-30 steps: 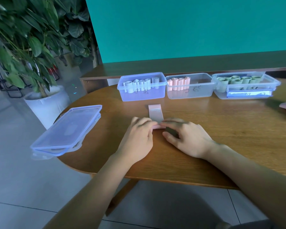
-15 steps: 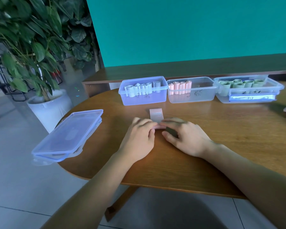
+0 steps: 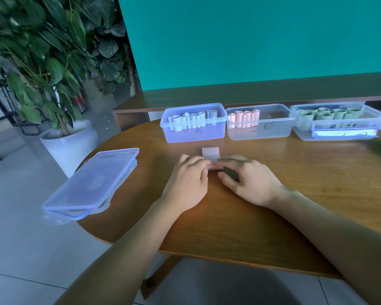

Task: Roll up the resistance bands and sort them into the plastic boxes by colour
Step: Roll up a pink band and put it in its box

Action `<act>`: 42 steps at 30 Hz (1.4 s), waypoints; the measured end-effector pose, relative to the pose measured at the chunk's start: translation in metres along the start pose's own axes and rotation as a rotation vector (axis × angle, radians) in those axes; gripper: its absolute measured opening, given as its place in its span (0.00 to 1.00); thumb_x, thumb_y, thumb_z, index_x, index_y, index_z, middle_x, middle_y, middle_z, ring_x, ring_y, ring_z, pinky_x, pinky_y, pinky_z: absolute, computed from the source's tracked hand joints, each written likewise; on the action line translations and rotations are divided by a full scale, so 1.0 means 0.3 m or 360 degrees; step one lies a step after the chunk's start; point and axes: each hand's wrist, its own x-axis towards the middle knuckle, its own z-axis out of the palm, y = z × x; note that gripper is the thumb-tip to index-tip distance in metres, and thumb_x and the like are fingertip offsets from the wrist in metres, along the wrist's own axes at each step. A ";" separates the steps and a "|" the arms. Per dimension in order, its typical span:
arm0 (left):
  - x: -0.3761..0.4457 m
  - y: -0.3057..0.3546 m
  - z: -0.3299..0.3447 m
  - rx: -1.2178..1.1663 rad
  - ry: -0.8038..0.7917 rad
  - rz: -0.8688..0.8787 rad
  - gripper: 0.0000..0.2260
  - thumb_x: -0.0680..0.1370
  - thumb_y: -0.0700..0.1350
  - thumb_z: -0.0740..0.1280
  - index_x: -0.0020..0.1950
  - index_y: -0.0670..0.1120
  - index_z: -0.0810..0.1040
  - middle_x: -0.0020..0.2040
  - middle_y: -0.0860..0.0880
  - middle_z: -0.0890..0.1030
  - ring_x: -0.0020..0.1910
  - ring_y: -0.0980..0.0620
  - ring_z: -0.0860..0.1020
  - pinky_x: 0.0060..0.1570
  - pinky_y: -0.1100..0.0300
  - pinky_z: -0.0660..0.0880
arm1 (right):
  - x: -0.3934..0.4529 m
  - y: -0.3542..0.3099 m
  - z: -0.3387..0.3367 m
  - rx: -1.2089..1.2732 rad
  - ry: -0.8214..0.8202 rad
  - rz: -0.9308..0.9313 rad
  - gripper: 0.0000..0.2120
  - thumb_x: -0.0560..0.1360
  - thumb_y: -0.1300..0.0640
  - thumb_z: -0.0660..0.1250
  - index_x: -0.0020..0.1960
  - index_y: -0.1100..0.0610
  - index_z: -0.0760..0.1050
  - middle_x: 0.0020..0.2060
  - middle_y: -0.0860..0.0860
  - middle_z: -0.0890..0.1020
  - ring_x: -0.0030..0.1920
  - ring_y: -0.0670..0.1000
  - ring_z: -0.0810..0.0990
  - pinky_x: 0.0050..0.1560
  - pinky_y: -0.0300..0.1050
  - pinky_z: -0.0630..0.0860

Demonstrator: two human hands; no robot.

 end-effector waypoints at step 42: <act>0.156 -0.065 0.070 0.0119 -0.0093 -0.0063 0.16 0.83 0.47 0.58 0.71 0.56 0.72 0.68 0.59 0.73 0.65 0.50 0.66 0.66 0.49 0.67 | 0.174 0.110 0.041 -0.0087 -0.0032 0.0044 0.21 0.82 0.43 0.59 0.74 0.40 0.66 0.71 0.39 0.70 0.54 0.45 0.77 0.47 0.45 0.73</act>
